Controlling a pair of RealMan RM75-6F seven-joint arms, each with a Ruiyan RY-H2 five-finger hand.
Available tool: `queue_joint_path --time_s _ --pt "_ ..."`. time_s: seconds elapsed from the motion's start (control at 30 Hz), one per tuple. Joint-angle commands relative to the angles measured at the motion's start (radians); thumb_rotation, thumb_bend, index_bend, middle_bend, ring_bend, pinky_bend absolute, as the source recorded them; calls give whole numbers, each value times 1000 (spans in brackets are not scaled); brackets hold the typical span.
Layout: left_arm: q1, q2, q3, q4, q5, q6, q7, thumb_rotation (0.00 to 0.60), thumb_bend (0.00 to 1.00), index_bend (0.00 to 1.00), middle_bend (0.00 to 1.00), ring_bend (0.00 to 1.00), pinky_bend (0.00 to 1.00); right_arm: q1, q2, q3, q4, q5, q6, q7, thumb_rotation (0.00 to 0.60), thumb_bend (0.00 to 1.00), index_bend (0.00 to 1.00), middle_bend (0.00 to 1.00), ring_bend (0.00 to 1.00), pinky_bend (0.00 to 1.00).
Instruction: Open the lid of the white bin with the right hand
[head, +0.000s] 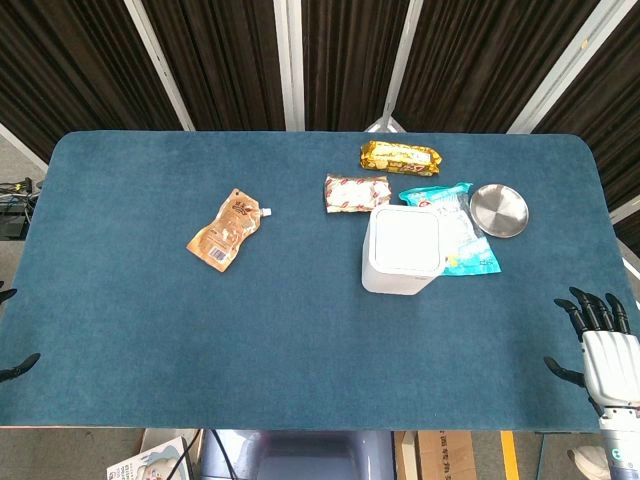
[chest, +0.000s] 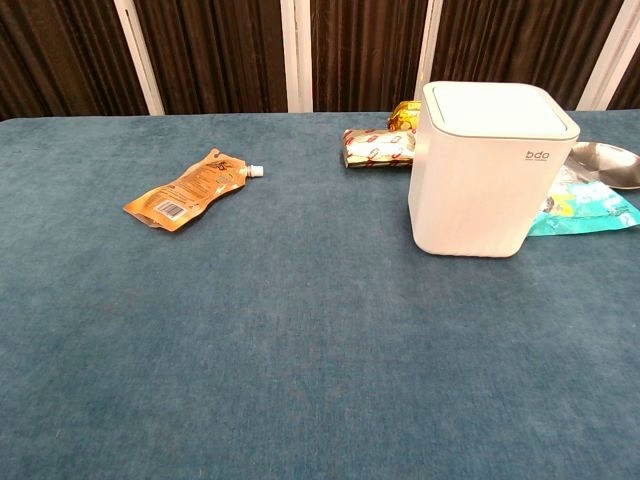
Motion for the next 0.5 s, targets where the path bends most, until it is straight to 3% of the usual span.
queue_joint_path --time_s 0.03,0.5 --pt "0 -1 1 1 2 1 -1 600 4 174 94 0 142 0 -4 1 -1 -1 4 -4 600 100 244 143 145 67" --pt "5 -1 -1 4 0 11 -8 600 4 174 94 0 142 -12 2 1 -17 1 23 -3 600 101 244 143 145 67"
